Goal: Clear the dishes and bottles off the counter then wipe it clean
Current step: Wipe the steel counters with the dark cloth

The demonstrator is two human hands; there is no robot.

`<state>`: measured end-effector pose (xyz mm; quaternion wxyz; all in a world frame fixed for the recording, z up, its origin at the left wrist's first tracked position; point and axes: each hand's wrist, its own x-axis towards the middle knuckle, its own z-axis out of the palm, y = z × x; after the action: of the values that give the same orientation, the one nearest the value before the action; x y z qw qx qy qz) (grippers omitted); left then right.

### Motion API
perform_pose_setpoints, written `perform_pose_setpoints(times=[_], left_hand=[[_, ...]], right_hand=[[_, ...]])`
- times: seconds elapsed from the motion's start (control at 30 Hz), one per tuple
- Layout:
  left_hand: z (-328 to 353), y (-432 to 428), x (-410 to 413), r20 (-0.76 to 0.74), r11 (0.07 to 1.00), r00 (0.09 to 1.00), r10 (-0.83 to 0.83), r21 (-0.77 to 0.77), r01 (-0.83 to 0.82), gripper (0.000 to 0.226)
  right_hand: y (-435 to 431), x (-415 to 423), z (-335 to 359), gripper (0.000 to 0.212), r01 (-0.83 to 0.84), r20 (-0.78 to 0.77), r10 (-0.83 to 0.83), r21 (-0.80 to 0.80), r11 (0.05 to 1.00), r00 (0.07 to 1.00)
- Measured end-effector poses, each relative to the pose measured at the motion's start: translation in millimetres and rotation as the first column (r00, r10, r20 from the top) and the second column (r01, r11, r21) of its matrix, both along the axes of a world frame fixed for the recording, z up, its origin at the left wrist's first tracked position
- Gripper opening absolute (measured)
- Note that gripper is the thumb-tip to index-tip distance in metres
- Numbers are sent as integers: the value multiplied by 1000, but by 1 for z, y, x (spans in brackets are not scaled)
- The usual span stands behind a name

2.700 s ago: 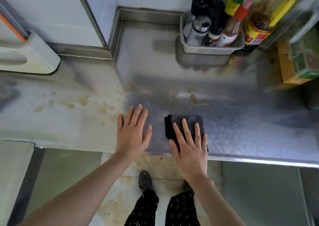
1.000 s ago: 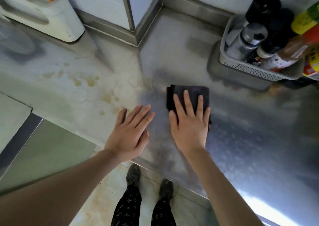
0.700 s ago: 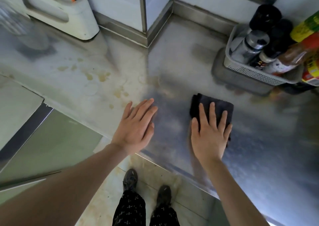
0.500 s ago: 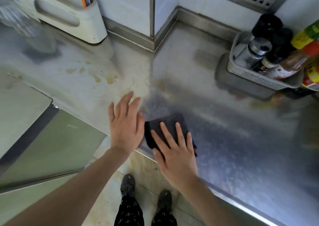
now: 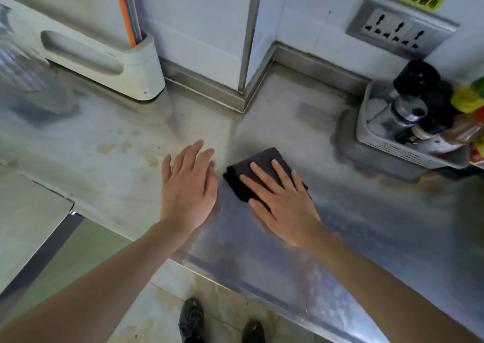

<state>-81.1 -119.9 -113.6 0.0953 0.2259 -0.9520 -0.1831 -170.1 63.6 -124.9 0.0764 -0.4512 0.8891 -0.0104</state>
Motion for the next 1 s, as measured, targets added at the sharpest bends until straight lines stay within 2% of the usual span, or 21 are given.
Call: perform_pose_setpoints(times=[0.07, 0.13, 0.2, 0.27, 0.37, 0.43, 0.47, 0.53, 0.63, 0.73, 0.8, 0.9, 0.97, 1.0], left_hand=[[2, -6, -7, 1, 1000, 1000, -19, 2, 19, 45], [-2, -12, -14, 42, 999, 998, -43, -6, 43, 42], [-10, -17, -20, 86, 999, 996, -29, -19, 31, 42], [-19, -20, -25, 129, 999, 992, -13, -51, 19, 45], [-21, -13, -36, 211, 997, 977, -4, -73, 20, 48], [-16, -3, -43, 218, 997, 973, 72, -51, -62, 48], [-13, 1, -45, 228, 995, 969, 95, -49, -86, 49], [-12, 7, -48, 245, 993, 963, 110, -55, -100, 51], [-12, 4, -50, 231, 990, 962, 142, -48, -135, 46], [-6, 8, -44, 182, 987, 970, 162, -29, -159, 42], [0, 14, -31, 124, 974, 967, 224, 0, -226, 41], [6, 25, -5, 91, 935, 934, 346, 50, -352, 43], [2, 30, 10, 123, 919, 916, 381, 60, -390, 48], [0, 32, 15, 137, 912, 908, 397, 56, -407, 48]], right_hand=[[-6, -46, -1, 53, 210, -12, -210, 1, 978, 978], [-18, -90, 0, 51, 481, 88, -478, -6, 877, 874], [-33, -113, 2, 51, 639, 149, -629, -24, 769, 763], [-45, -106, 1, 51, 628, 134, -619, -32, 778, 774], [-40, -69, -3, 51, 309, 49, -306, -93, 946, 951], [-27, -73, -1, 54, 116, 49, -113, -54, 992, 992], [-24, -92, 0, 56, 84, 55, -82, -29, 996, 995], [-27, -141, -1, 55, 145, 23, -144, -3, 989, 989], [-55, -203, 2, 50, 359, 77, -357, -14, 933, 931], [-78, -201, 3, 50, 443, 128, -435, -36, 896, 891], [-75, -163, 1, 50, 342, 111, -334, -54, 938, 936], [-50, -70, 1, 50, -40, 63, 47, -112, 993, 997], [-34, -39, 0, 49, -336, 67, 342, -86, 938, 937], [-32, -45, 0, 49, -431, 76, 434, -58, 901, 898]])
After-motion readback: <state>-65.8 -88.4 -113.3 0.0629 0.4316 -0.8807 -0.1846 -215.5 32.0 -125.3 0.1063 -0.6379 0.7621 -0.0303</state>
